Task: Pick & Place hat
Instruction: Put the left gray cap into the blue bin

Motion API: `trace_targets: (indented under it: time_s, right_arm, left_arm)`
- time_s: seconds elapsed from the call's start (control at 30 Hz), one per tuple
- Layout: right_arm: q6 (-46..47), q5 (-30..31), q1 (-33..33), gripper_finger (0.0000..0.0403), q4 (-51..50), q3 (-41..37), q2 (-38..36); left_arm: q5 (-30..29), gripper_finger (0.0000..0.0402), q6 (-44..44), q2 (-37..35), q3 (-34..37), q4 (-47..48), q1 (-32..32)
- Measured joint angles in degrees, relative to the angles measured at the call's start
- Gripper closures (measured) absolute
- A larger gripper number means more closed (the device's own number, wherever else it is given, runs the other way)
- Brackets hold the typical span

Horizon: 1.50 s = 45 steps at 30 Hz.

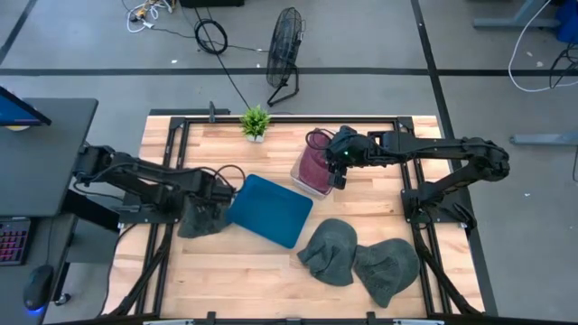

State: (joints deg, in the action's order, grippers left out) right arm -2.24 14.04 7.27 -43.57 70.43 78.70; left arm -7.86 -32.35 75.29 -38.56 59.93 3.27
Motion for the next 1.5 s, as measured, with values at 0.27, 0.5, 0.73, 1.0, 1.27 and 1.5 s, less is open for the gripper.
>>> trace_targets:
  time_s: [0.27,0.5,0.73,1.0,1.27,1.5]
  right_arm:
    - [-0.11,0.0,0.04,0.0246,0.39,0.0,0.0]
    - [-0.05,0.0,0.04,0.0246,0.72,0.0,0.0]
    - [0.02,0.0,0.02,0.0246,0.72,0.0,0.0]
    - [0.02,0.0,0.02,0.0246,0.72,0.0,0.0]
    - [0.02,0.0,0.01,0.0246,0.74,0.02,0.0]
    - [0.02,0.0,0.02,0.0246,0.79,0.04,0.0]
  left_arm:
    - [-1.51,0.0387,-6.14,0.0,-0.2,0.14,0.22]
    - [-1.31,0.0391,-15.38,0.09,-9.07,11.62,0.24]
    - [-1.77,0.0387,-22.94,0.09,-25.12,27.65,2.33]
    - [-9.31,0.0387,-21.45,0.04,-38.45,13.17,5.43]
    - [-9.28,0.0388,-26.55,1.89,-38.87,-4.03,4.76]
    - [-6.47,0.0383,-30.22,6.94,-38.85,-5.17,3.3]
